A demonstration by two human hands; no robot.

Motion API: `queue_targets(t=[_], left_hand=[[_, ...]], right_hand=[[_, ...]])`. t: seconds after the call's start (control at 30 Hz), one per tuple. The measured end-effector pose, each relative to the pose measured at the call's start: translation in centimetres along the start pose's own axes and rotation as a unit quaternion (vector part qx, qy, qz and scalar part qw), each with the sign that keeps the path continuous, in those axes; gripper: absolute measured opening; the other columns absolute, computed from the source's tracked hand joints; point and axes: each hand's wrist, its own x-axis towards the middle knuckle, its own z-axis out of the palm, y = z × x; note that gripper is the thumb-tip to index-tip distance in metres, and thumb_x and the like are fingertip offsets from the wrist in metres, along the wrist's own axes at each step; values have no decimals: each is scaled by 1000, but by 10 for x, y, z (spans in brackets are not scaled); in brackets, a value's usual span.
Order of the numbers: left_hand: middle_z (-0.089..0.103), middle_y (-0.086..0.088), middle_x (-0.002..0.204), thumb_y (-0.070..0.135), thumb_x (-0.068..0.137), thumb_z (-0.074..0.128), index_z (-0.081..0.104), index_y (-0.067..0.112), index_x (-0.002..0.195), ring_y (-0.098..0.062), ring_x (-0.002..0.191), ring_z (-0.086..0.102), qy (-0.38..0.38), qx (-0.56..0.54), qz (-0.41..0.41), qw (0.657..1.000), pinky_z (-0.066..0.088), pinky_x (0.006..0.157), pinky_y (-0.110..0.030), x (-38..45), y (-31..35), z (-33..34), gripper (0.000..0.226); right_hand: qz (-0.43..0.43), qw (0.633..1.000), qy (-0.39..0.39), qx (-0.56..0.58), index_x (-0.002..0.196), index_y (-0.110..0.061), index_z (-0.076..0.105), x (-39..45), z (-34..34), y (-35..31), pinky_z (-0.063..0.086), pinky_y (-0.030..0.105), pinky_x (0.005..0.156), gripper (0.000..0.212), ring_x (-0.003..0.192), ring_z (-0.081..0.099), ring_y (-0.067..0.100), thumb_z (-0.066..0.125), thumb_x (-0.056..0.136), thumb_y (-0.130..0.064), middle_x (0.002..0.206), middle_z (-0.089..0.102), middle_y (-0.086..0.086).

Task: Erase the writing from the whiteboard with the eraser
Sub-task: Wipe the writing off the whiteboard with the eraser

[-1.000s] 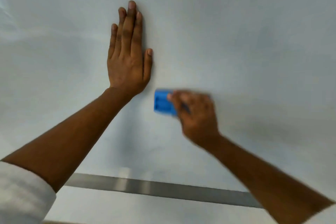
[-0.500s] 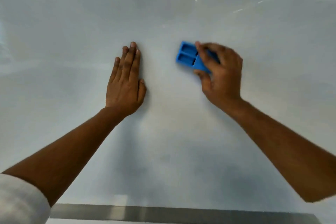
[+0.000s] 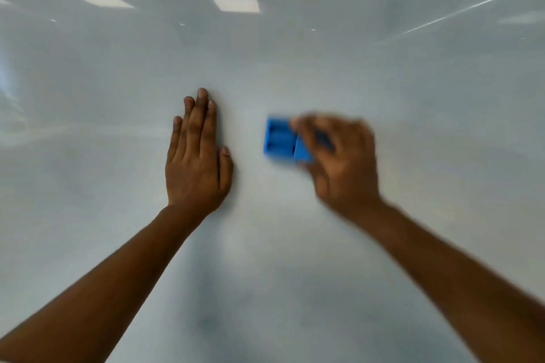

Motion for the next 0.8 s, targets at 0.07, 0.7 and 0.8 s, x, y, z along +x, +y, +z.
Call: queue_targets(t=[0.07,0.7,0.8], left_hand=[[21,-22,177,20,104,43,24,-2,168,-21,168,0,-18,4,8,1000,6,138,-41,-26,8,3,71],[6,-11,180,30,105,46,14,0,171,-21,169,-4,-78,-2,37,996,3,138,-39,-1,93,21,79],[13,-14,180,29,105,44,19,-1,169,-22,169,-1,-61,11,45,997,7,138,-44,18,107,30,76]], right_hand=[[-18,999,-38,15,147,-21,55,-98,21,-41,39,44,100,47,123,58,28,62,101,-24,142,59,4],[73,997,9,22,149,-15,51,8,-68,73,38,42,102,58,122,55,25,62,97,-39,137,61,6],[92,995,22,-8,152,-12,46,93,-85,121,37,41,105,67,124,55,29,63,95,-42,138,59,8]])
